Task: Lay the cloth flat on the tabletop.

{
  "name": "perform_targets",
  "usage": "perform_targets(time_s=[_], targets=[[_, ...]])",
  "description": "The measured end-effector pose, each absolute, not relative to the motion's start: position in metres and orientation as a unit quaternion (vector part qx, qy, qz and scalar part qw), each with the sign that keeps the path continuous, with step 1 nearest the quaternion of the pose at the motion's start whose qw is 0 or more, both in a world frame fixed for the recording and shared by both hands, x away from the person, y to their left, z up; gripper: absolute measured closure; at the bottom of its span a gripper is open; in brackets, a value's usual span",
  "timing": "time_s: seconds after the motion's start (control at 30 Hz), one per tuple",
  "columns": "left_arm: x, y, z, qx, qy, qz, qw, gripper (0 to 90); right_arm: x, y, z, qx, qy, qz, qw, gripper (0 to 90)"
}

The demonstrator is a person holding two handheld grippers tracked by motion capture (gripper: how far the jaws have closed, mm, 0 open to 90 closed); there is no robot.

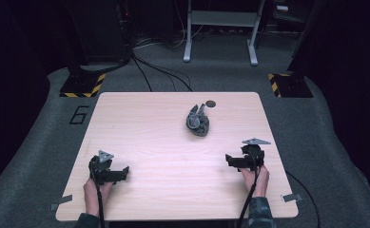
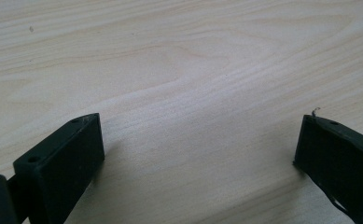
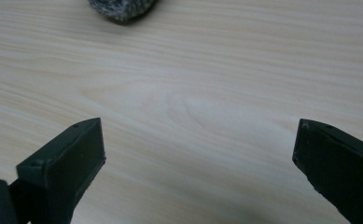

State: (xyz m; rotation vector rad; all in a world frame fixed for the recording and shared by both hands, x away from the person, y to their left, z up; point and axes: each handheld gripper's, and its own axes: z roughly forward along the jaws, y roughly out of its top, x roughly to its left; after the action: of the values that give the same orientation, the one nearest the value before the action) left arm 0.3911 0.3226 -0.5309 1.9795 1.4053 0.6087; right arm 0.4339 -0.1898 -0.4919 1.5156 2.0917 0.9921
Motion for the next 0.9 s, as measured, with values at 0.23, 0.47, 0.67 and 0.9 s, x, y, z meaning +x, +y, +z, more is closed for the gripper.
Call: perform_targets(time_s=[0.23,0.47,0.67,0.9], targets=[[0.391,0.323,-0.531,0.750,0.533,0.232,0.316,1.2,0.466,-0.155,-0.479,0.509,0.763,0.360,0.171,2.0],[0.391,0.323,-0.531,0.750,0.532,0.232,0.316,1.2,0.497,-0.124,-0.469,0.492,0.771,0.373,0.153,3.3],[0.391,0.323,-0.531,0.751,0.532,0.232,0.316,1.2,0.524,-0.106,-0.463,0.495,0.767,0.382,0.143,4.9],[0.391,0.323,-0.531,0.751,0.532,0.231,0.316,1.2,0.561,-0.092,-0.456,0.513,0.756,0.380,0.147,6.3]])
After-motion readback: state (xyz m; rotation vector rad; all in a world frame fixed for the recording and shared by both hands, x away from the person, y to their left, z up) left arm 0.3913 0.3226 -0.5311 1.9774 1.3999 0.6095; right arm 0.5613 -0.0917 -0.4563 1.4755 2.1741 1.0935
